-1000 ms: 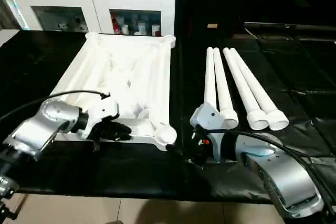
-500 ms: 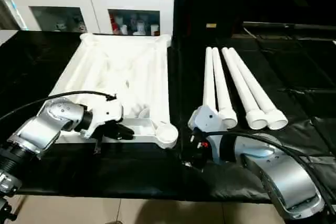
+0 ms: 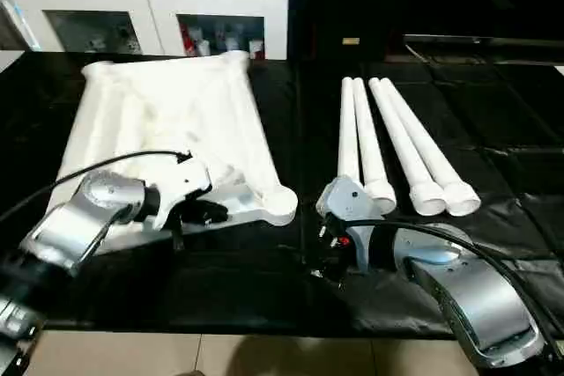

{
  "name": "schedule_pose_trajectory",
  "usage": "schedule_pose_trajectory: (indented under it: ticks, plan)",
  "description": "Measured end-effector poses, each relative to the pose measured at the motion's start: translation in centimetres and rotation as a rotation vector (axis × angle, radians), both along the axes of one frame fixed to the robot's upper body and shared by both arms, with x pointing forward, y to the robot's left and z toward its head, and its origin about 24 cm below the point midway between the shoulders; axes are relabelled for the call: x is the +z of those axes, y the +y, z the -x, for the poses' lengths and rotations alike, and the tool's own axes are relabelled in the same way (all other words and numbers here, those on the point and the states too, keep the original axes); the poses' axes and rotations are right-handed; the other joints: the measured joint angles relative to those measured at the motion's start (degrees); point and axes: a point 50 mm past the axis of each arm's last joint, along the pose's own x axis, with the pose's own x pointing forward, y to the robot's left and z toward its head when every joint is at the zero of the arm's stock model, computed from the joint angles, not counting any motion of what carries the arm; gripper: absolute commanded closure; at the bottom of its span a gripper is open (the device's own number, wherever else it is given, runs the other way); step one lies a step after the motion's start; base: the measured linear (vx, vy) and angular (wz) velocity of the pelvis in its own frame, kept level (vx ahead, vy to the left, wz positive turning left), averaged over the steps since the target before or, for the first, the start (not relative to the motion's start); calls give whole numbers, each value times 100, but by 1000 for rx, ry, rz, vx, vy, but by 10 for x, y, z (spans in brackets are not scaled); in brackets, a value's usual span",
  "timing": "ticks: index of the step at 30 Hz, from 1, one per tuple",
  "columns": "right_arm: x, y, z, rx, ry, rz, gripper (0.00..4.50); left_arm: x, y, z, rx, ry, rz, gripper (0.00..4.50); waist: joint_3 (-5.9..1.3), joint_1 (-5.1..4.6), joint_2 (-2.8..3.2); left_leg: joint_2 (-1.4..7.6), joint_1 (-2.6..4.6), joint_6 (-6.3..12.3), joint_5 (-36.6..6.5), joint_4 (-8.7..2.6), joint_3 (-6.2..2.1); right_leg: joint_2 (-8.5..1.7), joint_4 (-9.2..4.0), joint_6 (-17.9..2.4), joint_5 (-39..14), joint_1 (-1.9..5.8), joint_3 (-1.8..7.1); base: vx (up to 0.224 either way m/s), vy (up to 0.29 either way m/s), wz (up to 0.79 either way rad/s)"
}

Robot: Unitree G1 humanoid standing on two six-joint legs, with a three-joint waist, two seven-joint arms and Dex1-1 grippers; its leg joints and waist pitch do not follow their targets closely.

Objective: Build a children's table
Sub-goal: Move table base

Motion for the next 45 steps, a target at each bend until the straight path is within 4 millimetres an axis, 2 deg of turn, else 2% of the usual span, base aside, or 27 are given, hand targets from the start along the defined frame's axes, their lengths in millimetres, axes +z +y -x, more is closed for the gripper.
schedule_pose_trajectory:
  ticks: [9,10,11,12,14,17,19,21,24,28,29,31,33,35,38,41,45]
  plan:
    - [0,0,-1,-7,-3,-2,0,0,-1,2,16,-3,-4,446,0,3,0,0,1,0,0,2,1,0,0,-1,1,2,1,0,0,0]
    - [0,1,-2,-18,-4,-10,0,0,-1,3,17,-4,-4,422,0,0,0,0,1,0,0,2,1,0,0,-1,1,2,1,0,0,0]
    - [0,1,-3,-33,-4,-20,0,0,-1,3,16,-5,-4,422,0,-2,-1,0,1,0,1,2,1,0,0,-1,1,2,1,0,0,0]
    - [0,1,-8,-69,-4,-39,0,1,0,3,17,-6,-2,422,1,-10,-1,0,1,0,1,2,1,0,0,-1,1,1,1,0,0,0]
    - [6,-3,-22,-170,-27,-93,0,7,-1,2,15,-25,26,388,0,-9,-1,-1,2,3,4,4,2,-1,4,-1,1,1,0,0,0,0]
    - [23,-7,-36,-256,-83,-159,0,18,1,2,12,-66,47,382,1,-4,-2,0,3,3,5,3,2,0,4,-2,2,2,0,0,0,0]
    - [31,-2,-43,-286,-102,-209,0,24,7,1,22,-81,59,350,0,-13,-1,0,4,2,5,0,2,0,5,-2,1,1,-1,0,0,0]
    - [33,3,-51,-340,-105,-254,0,31,11,2,16,-93,82,345,0,-24,-1,1,3,1,6,0,2,2,5,-2,1,-1,0,0,0,0]
    - [30,7,-62,-423,-96,-250,0,39,15,6,4,-108,112,319,0,-16,-1,-1,1,0,6,-1,5,0,5,-2,1,-3,0,0,0,0]
    - [27,6,-85,-580,-128,-75,0,45,22,11,18,-115,144,290,1,-18,-1,-1,2,-13,14,-1,5,0,8,-3,2,-4,0,0,0,0]
    - [24,7,-93,-632,-123,-48,0,48,24,13,19,-124,153,267,1,-21,-1,-1,4,-16,15,-2,5,1,9,-3,2,-5,1,0,0,0]
    - [18,7,-102,-693,-110,-18,0,54,21,15,8,-140,169,263,7,-12,11,-1,3,-19,17,-4,5,0,9,-4,2,-5,0,0,0,0]
    - [10,8,-110,-745,-83,6,0,55,24,21,19,-147,167,245,22,-28,48,-2,3,-20,17,-5,5,0,9,-3,2,-5,2,0,0,0]
    - [2,9,-122,-799,-40,9,0,52,26,30,33,-125,169,226,35,-52,69,-2,-1,-25,19,-8,6,1,10,-4,2,-10,2,0,0,0]
    - [-3,4,-134,-887,20,-9,0,49,23,39,29,-93,181,221,42,-32,56,2,-6,-26,21,-16,5,7,10,-4,2,-18,-1,0,0,0]
    - [1,3,-144,-927,17,-15,0,51,22,42,32,-103,179,184,42,-21,56,2,-7,-26,21,-16,6,5,10,-4,2,-18,-2,0,0,0]
    - [4,5,-156,-958,-5,-29,0,52,20,45,33,-92,183,165,42,-22,57,1,-7,-26,21,-14,6,4,10,-4,2,-17,-1,0,0,0]
